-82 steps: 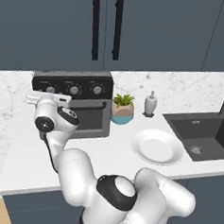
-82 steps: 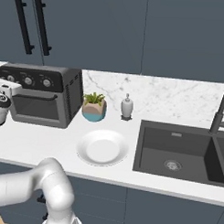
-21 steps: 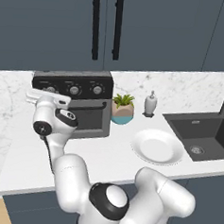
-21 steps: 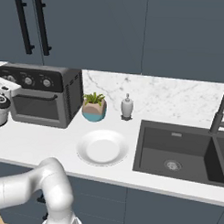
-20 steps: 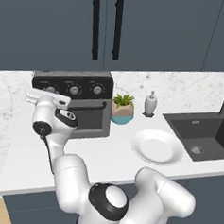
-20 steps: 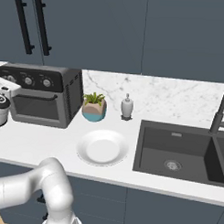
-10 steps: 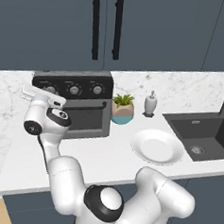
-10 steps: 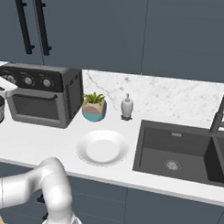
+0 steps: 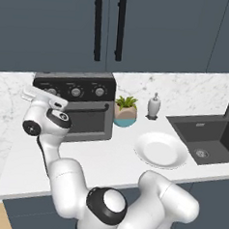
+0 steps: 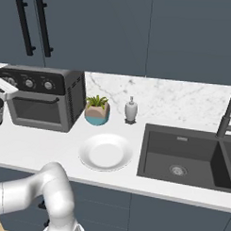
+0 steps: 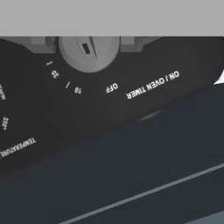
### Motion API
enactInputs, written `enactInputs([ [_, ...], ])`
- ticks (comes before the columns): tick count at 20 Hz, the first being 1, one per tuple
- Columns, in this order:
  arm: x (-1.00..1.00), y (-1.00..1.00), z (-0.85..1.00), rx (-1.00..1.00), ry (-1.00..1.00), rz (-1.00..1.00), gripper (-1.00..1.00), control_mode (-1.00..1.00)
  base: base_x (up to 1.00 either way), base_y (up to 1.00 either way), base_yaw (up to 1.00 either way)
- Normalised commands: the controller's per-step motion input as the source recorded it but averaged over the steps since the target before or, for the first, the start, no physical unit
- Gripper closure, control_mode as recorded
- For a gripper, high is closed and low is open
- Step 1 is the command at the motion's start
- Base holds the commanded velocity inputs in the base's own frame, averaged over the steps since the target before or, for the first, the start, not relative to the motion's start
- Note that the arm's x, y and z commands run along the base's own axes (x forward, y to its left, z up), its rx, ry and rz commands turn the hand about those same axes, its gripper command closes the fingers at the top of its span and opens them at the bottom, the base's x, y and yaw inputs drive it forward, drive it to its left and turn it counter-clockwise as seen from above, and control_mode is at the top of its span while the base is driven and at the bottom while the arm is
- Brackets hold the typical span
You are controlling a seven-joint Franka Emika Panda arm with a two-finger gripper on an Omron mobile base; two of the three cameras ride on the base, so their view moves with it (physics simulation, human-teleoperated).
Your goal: Pick up the kebab skewer and baguette bread, and place them inside the toaster oven. Close the toaster oven door and start by setting the timer.
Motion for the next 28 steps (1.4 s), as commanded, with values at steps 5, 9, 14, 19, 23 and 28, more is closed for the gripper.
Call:
enactInputs([
  [5, 0.12, 0.00, 0.00, 0.38, 0.00, -0.06, 1.00, -1.00, 0.00, 0.00, 0.00],
  [9, 0.01, 0.00, 0.00, 0.42, 0.00, -0.06, 1.00, -1.00, 0.00, 0.00, 0.00],
  [14, 0.00, 0.10, 0.00, 0.45, 0.00, -0.10, 1.00, -1.00, 0.00, 0.00, 0.00],
  [19, 0.00, 0.22, 0.00, 0.45, -0.03, -0.15, 1.00, -1.00, 0.00, 0.00, 0.00],
  [23, 0.00, 0.30, 0.00, 0.46, -0.04, -0.20, 1.00, -1.00, 0.00, 0.00, 0.00],
  [28, 0.00, 0.23, -0.07, 0.50, -0.05, -0.20, 1.00, -1.00, 0.00, 0.00, 0.00],
])
